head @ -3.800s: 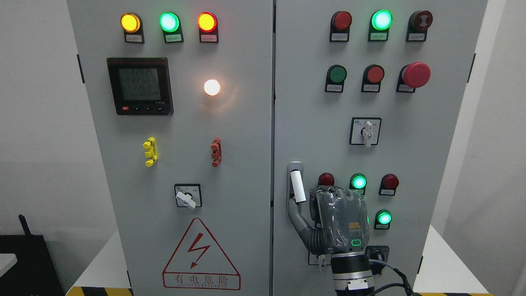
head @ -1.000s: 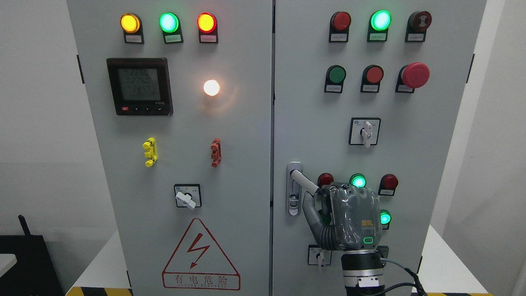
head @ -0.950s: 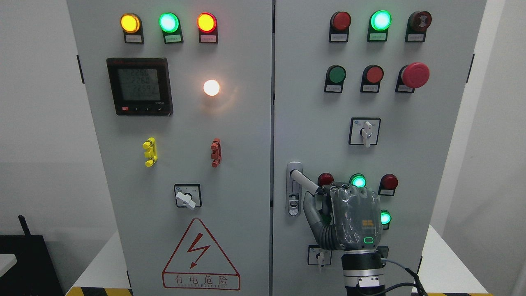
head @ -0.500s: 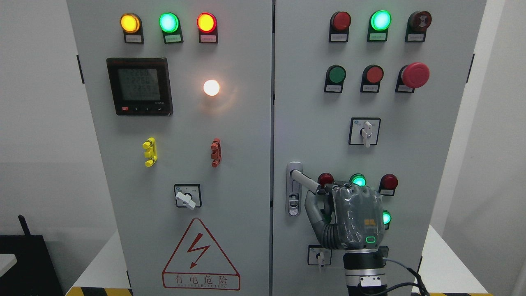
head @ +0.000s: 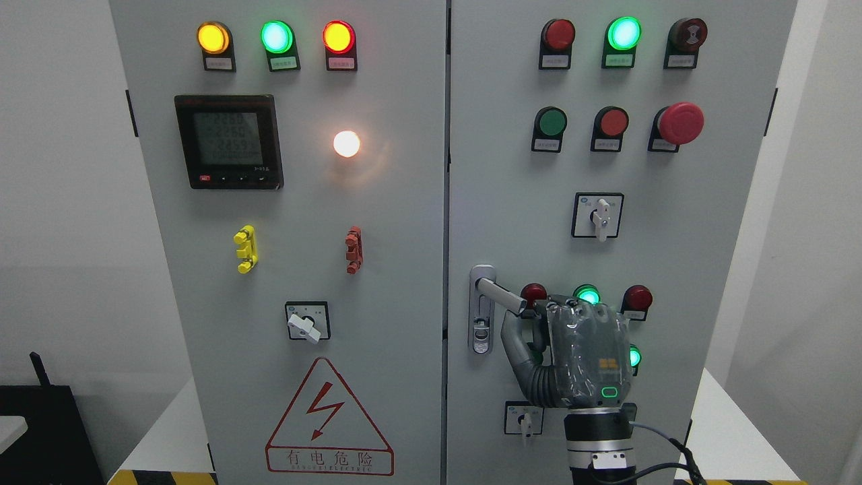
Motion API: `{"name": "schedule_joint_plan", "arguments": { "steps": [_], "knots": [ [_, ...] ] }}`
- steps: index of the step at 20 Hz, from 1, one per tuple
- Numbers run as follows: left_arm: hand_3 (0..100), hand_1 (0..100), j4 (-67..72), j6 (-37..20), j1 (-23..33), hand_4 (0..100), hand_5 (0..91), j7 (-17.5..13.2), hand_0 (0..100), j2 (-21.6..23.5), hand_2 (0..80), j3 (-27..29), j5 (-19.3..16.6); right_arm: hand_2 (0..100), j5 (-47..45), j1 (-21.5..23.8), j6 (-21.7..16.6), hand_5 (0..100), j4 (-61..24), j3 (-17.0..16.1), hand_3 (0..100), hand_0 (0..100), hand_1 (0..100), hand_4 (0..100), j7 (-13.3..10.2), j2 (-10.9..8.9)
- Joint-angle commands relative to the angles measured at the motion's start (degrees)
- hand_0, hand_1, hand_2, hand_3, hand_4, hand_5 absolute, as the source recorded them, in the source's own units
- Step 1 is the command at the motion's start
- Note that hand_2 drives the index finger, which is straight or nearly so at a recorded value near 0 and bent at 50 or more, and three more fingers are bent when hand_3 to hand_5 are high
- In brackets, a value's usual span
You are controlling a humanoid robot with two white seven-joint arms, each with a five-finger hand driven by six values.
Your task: Release door handle
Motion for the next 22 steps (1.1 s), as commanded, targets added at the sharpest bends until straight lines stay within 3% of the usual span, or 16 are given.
{"name": "schedule_joint_plan", "arguments": {
  "steps": [1, 14, 18, 22],
  "knots": [
    [0, 39, -0.53, -0.04, 0.00, 0, 0.0, 0.04, 12, 0.00, 0.0, 0.00, -1.58, 100, -0.01, -0.15, 0.01, 99, -0.13, -0.08, 100, 65, 48, 100, 0.00, -0.03],
    [0, 39, -0.53, -0.04, 0.00, 0, 0.0, 0.04, 12, 0.00, 0.0, 0.00, -1.58, 100, -0.01, 0.02, -0.25, 100, -0.13, 0.10, 100, 66, 47, 100, -0.09, -0.11],
    [0, 39, -0.53, -0.04, 0.00, 0, 0.0, 0.04, 12, 0.00, 0.0, 0.00, -1.58, 100, -0.36, 1.43, -0.69, 100, -0.30, 0.62, 100, 71, 47, 100, -0.35, -0.64],
    [0, 39, -0.53, -0.04, 0.00, 0, 0.0, 0.04, 12, 0.00, 0.0, 0.00, -1.58, 97, -0.44, 3.97, -1.48, 99, -1.09, 0.89, 100, 71, 43, 100, -2.46, -0.82]
  ]
}}
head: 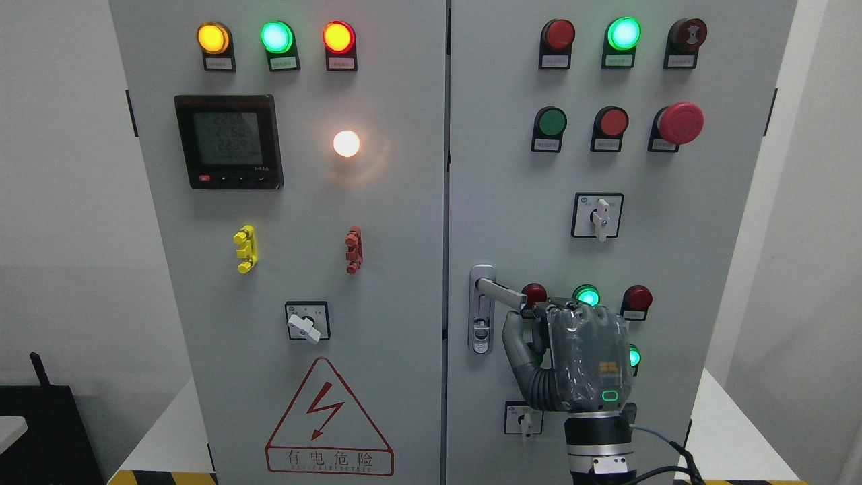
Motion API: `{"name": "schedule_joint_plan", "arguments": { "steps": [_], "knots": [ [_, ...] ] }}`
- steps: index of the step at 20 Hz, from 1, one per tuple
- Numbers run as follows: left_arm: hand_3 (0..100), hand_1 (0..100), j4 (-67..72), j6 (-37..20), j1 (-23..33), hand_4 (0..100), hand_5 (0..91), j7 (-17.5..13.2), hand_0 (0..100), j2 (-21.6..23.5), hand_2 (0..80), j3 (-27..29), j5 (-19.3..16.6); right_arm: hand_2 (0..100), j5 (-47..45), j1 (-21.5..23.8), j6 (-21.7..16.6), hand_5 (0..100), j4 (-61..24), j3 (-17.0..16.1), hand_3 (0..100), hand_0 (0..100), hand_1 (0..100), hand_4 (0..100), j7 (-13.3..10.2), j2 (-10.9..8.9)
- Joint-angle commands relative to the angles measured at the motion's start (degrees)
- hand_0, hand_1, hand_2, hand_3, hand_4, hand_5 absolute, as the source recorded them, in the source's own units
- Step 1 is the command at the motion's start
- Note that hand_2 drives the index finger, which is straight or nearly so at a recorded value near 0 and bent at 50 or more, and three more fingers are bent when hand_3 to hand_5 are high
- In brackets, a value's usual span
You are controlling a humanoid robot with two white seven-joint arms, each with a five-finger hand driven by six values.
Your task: Release door handle
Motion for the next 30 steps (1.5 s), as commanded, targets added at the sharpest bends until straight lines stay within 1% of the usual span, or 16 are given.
{"name": "schedule_joint_plan", "arguments": {
  "steps": [1, 3, 5, 7, 8, 10, 11, 12, 14, 15, 17, 18, 19, 20, 27, 30],
  "knots": [
    [0, 39, -0.53, -0.04, 0.00, 0, 0.0, 0.04, 12, 0.00, 0.0, 0.00, -1.58, 96, -0.18, 3.28, -1.33, 98, -1.66, 0.57, 100, 71, 43, 98, -1.91, -0.51],
    [0, 39, -0.53, -0.04, 0.00, 0, 0.0, 0.04, 12, 0.00, 0.0, 0.00, -1.58, 88, -0.18, 5.03, -2.57, 97, -3.50, 0.48, 100, 70, 39, 94, -2.17, -1.12],
    [0, 39, -0.53, -0.04, 0.00, 0, 0.0, 0.04, 12, 0.00, 0.0, 0.00, -1.58, 80, -0.18, 7.49, -2.66, 95, -5.79, 0.40, 100, 68, 38, 91, -2.17, -2.17],
    [0, 39, -0.53, -0.04, 0.00, 0, 0.0, 0.04, 12, 0.00, 0.0, 0.00, -1.58, 67, -0.27, 9.60, -2.83, 88, -7.64, 0.05, 94, 67, 38, 83, -2.96, -3.49],
    [0, 39, -0.53, -0.04, 0.00, 0, 0.0, 0.04, 12, 0.00, 0.0, 0.00, -1.58, 60, -0.36, 10.22, -3.27, 79, -8.25, -0.22, 87, 66, 38, 75, -3.57, -3.85],
    [0, 39, -0.53, -0.04, 0.00, 0, 0.0, 0.04, 12, 0.00, 0.0, 0.00, -1.58, 49, -0.80, 10.40, -3.45, 68, -8.44, -0.48, 75, 65, 37, 66, -4.19, -4.55],
    [0, 39, -0.53, -0.04, 0.00, 0, 0.0, 0.04, 12, 0.00, 0.0, 0.00, -1.58, 41, -1.67, 10.49, -3.54, 59, -8.61, -0.92, 66, 65, 37, 57, -4.63, -4.64],
    [0, 39, -0.53, -0.04, 0.00, 0, 0.0, 0.04, 12, 0.00, 0.0, 0.00, -1.58, 37, -2.37, 10.75, -3.80, 49, -9.05, -1.01, 60, 65, 36, 50, -4.90, -4.64],
    [0, 39, -0.53, -0.04, 0.00, 0, 0.0, 0.04, 12, 0.00, 0.0, 0.00, -1.58, 27, -2.91, 10.84, -3.89, 26, -9.75, -1.27, 40, 65, 35, 32, -4.99, -4.38],
    [0, 39, -0.53, -0.04, 0.00, 0, 0.0, 0.04, 12, 0.00, 0.0, 0.00, -1.58, 23, -2.91, 10.76, -3.89, 20, -9.93, -1.45, 33, 65, 34, 26, -4.99, -4.20],
    [0, 39, -0.53, -0.04, 0.00, 0, 0.0, 0.04, 12, 0.00, 0.0, 0.00, -1.58, 10, -2.91, 10.76, -3.89, 0, -10.02, -1.45, 14, 65, 31, 7, -4.99, -4.11],
    [0, 39, -0.53, -0.04, 0.00, 0, 0.0, 0.04, 12, 0.00, 0.0, 0.00, -1.58, 5, -2.91, 10.84, -3.89, 0, -10.02, -1.45, 9, 65, 30, 2, -5.07, -4.11],
    [0, 39, -0.53, -0.04, 0.00, 0, 0.0, 0.04, 12, 0.00, 0.0, 0.00, -1.58, 0, -3.00, 10.84, -3.89, 0, -9.93, -1.54, 4, 65, 29, 0, -5.07, -4.20],
    [0, 39, -0.53, -0.04, 0.00, 0, 0.0, 0.04, 12, 0.00, 0.0, 0.00, -1.58, 0, -3.26, 10.84, -3.89, 0, -9.84, -1.63, 0, 64, 27, 0, -4.99, -4.29],
    [0, 39, -0.53, -0.04, 0.00, 0, 0.0, 0.04, 12, 0.00, 0.0, 0.00, -1.58, 0, -5.02, 10.76, -4.33, 0, -9.05, -5.84, 0, 60, 24, 0, -4.20, -5.34],
    [0, 39, -0.53, -0.04, 0.00, 0, 0.0, 0.04, 12, 0.00, 0.0, 0.00, -1.58, 0, -5.02, 11.80, -7.92, 0, -9.05, -7.51, 0, 60, 22, 0, -4.20, -5.52]
  ]
}}
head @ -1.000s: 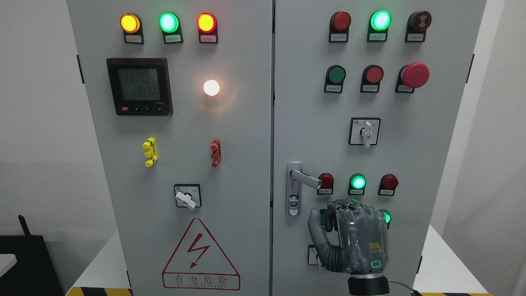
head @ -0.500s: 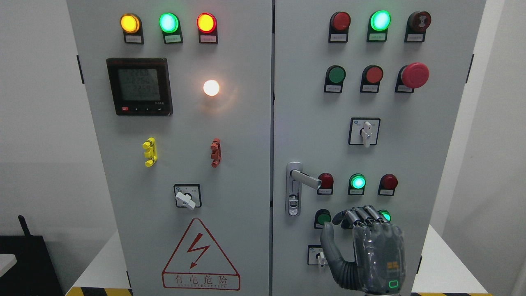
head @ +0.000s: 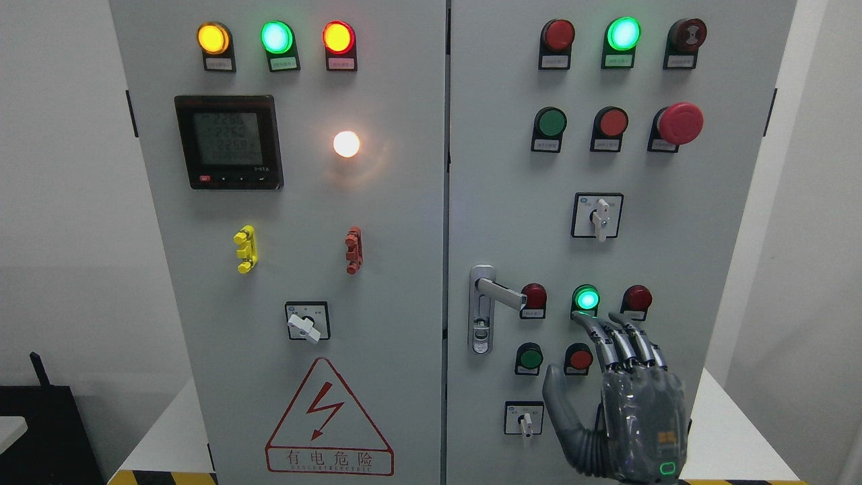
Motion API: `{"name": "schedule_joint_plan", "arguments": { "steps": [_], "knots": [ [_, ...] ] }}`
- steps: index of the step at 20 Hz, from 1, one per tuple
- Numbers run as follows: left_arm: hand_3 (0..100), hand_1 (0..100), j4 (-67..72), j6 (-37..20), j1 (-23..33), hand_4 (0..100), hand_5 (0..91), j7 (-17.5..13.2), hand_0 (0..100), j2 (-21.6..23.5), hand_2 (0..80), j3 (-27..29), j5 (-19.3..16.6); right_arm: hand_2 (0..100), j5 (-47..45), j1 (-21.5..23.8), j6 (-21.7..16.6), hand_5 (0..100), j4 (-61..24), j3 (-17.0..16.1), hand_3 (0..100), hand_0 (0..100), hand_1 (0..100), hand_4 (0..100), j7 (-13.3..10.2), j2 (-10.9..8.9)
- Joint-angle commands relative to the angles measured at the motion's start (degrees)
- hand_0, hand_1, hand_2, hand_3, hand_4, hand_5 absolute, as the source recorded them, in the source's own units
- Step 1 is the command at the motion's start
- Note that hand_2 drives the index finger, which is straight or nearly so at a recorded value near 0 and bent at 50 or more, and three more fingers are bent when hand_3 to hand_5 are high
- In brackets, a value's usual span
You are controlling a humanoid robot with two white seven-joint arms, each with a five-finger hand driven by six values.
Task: Release door handle
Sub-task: 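Open the right hand and move it away from the handle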
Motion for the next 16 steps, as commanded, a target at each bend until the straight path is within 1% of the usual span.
{"name": "schedule_joint_plan", "arguments": {
  "steps": [1, 3, 16],
  "knots": [
    [0, 39, -0.53, -0.04, 0.01, 0, 0.0, 0.04, 12, 0.00, 0.0, 0.00, -1.58, 0, -0.49, 1.22, -3.48, 0, -0.67, -4.71, 0, 60, 21, 0, 0.17, -1.31],
    [0, 39, -0.53, -0.04, 0.01, 0, 0.0, 0.04, 12, 0.00, 0.0, 0.00, -1.58, 0, -0.49, 1.48, -4.01, 0, -0.67, -4.89, 0, 59, 21, 0, 0.17, -1.31],
    [0, 39, -0.53, -0.04, 0.01, 0, 0.0, 0.04, 12, 0.00, 0.0, 0.00, -1.58, 0, -0.58, 2.63, -4.19, 0, -1.11, -5.07, 0, 57, 21, 0, 0.17, -1.31]
  ]
}}
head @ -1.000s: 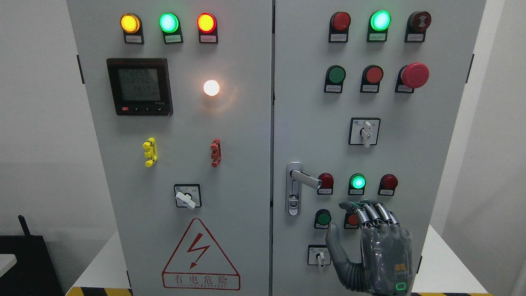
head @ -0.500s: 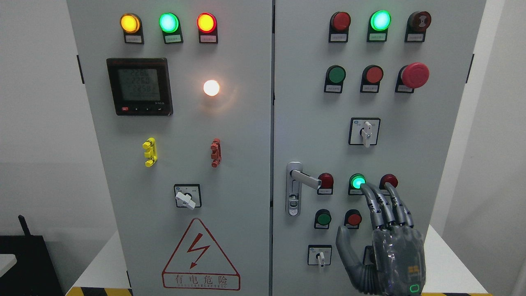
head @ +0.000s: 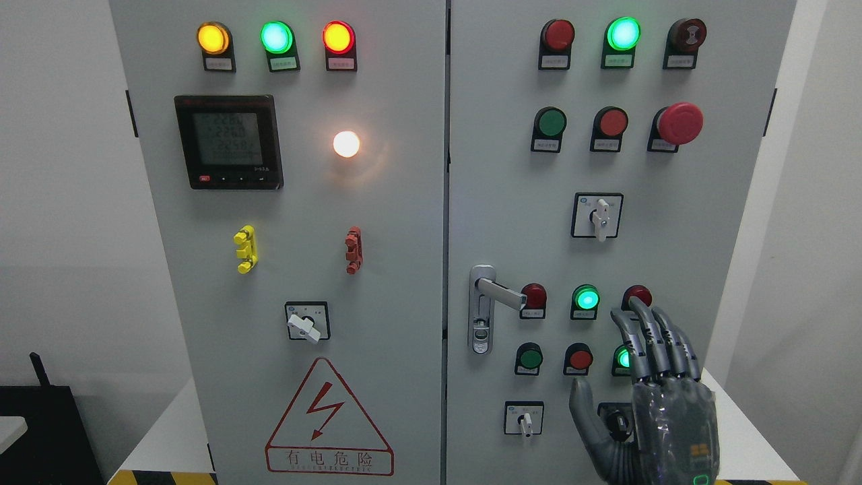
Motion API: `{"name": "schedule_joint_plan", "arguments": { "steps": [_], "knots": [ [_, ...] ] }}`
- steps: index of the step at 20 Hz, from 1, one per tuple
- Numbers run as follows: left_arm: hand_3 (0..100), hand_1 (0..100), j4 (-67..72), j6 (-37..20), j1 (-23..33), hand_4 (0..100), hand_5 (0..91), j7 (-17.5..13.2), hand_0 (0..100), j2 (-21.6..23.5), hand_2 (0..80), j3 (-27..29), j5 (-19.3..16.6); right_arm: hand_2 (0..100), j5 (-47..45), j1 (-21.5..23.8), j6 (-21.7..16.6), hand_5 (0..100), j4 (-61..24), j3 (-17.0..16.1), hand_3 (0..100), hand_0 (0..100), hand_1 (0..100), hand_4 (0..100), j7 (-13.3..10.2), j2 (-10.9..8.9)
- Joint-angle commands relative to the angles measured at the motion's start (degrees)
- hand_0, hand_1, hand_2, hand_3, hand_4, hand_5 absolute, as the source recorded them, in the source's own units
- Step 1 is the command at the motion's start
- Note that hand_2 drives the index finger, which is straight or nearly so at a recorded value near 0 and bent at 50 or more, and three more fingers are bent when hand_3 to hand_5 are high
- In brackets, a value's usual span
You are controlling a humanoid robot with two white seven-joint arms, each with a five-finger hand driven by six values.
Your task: Release door handle
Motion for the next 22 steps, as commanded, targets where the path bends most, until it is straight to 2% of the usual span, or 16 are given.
{"name": "schedule_joint_plan", "arguments": {
  "steps": [1, 22],
  "knots": [
    [0, 39, -0.53, -0.04, -0.01, 0, 0.0, 0.04, 12, 0.00, 0.0, 0.00, -1.58, 0, -0.06, 0.41, -0.16, 0, -0.50, -0.27, 1, 56, 21, 0, 0.02, -0.14],
    [0, 39, -0.53, -0.04, -0.09, 0, 0.0, 0.04, 12, 0.00, 0.0, 0.00, -1.58, 3, -0.23, 0.23, -0.16, 0, -1.03, 0.16, 6, 53, 26, 0, 0.11, -0.31]
  ]
}}
